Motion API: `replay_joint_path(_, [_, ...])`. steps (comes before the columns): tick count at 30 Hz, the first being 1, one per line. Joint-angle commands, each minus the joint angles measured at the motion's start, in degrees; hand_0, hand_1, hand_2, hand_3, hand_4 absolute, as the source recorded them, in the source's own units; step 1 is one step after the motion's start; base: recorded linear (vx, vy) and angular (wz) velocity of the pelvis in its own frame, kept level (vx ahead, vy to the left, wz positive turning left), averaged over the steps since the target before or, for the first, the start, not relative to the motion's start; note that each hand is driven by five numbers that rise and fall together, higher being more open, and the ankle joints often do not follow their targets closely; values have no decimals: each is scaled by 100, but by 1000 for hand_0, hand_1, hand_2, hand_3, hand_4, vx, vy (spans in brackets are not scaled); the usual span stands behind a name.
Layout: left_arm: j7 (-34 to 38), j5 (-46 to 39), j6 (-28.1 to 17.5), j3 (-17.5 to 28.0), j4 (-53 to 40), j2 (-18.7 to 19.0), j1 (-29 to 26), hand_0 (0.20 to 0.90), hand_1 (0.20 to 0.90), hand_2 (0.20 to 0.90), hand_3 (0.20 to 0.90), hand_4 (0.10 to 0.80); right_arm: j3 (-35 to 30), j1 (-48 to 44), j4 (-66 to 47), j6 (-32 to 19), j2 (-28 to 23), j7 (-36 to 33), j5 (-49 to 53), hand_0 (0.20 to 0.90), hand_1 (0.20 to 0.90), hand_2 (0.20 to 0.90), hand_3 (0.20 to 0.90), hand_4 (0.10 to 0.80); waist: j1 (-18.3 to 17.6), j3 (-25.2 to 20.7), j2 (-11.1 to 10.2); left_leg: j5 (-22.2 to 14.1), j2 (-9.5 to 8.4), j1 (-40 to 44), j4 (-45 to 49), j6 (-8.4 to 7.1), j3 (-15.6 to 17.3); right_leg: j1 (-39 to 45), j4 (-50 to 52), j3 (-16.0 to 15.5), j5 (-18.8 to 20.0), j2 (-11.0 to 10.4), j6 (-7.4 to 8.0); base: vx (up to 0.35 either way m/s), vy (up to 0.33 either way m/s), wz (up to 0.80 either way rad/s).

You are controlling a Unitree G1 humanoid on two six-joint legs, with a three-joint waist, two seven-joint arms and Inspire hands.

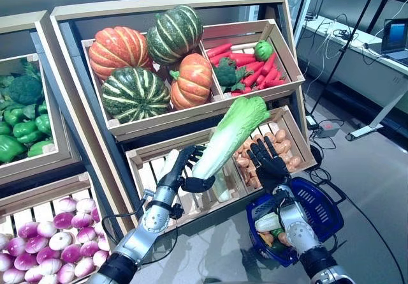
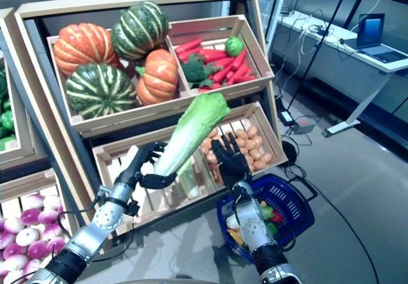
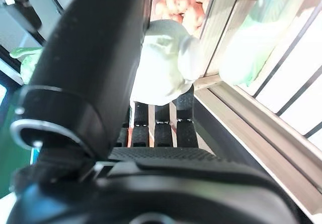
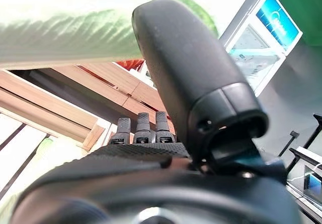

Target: Put vegetables into the basket

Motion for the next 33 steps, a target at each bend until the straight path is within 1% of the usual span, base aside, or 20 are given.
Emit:
replay_joint_path(1, [238,273,-950,-126,-456,129,-1210,300,300,300,300,400,-76,-884,128,-131,40,318,148,900,900,900,900,800,143,-330,0,-531,-247,-10,117,131,97,-180,184,-83,62,-70,-67,0,0,0])
replay_joint_path(3, [271,374,-985,-227,-454,140,-1240,300,300,300,300,400,-8,-925,242,-78,66,306,231,900,900,900,900,800,154,-344,-4,-532,-254,-1,100,127,89,-158,153,-89,68,-73,-63,0,0,0])
replay_joint_path(11, [211,422,-988,-479,-499,147,-1338,300,300,300,300,400,47,-1104,345,-135,80,269,268,900,900,900,900,800,154,-361,-4,-521,-256,-18,79,113,76,-163,126,-96,100,-95,-39,0,0,0])
replay_joint_path(20, [5,450,-957,-728,-503,207,-1417,300,300,300,300,400,43,-1474,220,-203,-9,315,275,900,900,900,900,800,156,-329,-1,-530,-263,-36,91,129,81,-218,189,-61,76,-104,-36,0,0,0])
replay_joint_path(25, [-245,57,-763,-812,-463,180,-1390,300,300,300,300,400,38,-1609,94,-307,-50,511,303,900,900,900,900,800,168,-340,-1,-539,-267,-35,88,137,65,-217,193,-48,58,-96,-35,0,0,0])
replay_joint_path(27, [-415,-212,-697,-836,-338,106,-1350,300,300,300,300,400,25,-1666,14,-312,-58,666,351,900,900,900,900,800,175,-350,-10,-543,-267,-33,84,142,61,-205,182,-54,55,-93,-39,0,0,0])
replay_joint_path(31, [-663,-441,-606,-894,-119,8,-1326,300,300,300,300,400,18,-1744,-21,-292,-69,967,430,900,900,900,900,800,185,-371,-19,-541,-270,-42,82,141,41,-202,172,-58,52,-88,-37,0,0,0])
replay_joint_path(33, [-896,-870,-425,-890,-18,-75,-1312,300,300,300,300,400,47,-1773,-17,-226,-62,1253,460,900,900,900,900,800,193,-383,-18,-536,-269,-49,81,144,33,-201,163,-63,53,-86,-40,0,0,0])
